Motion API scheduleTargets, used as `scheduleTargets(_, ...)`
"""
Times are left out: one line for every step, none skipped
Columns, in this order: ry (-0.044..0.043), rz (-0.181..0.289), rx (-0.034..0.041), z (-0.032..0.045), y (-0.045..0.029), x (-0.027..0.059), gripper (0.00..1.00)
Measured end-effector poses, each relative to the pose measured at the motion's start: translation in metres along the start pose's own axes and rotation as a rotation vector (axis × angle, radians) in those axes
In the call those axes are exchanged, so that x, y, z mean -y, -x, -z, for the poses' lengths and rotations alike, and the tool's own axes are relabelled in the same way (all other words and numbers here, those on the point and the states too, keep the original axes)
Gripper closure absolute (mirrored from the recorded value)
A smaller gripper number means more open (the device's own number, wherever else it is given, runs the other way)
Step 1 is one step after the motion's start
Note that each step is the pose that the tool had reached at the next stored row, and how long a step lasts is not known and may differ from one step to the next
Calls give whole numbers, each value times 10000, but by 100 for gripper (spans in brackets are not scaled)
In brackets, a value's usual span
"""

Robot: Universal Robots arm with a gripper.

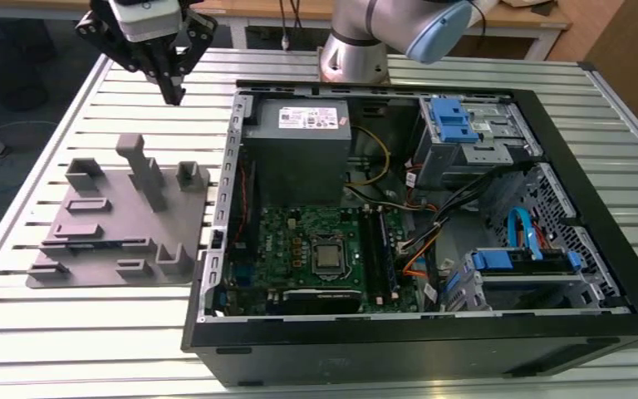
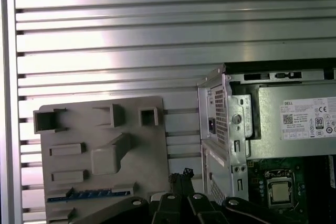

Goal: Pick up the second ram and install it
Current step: 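Reach for the second ram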

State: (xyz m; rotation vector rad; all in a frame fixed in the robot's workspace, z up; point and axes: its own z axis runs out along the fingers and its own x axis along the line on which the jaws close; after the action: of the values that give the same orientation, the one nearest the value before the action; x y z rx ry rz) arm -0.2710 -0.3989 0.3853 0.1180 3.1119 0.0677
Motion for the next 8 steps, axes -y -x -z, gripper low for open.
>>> scheduleTargets(-1,1,-1,-1,-22,2,93)
scheduleTargets(-1,1,-1,-2,-43,3,93)
scheduleTargets(-1,1,-2,-3,-67,5,93)
scheduleTargets(0,1,-1,-5,-88,7,93)
scheduleTargets(0,1,0,-6,-107,9,93)
scheduleTargets(0,1,0,-7,-126,10,93)
scheduleTargets(0,1,0,-9,-145,11,93)
scheduleTargets(0,0,0,-9,-164,13,93)
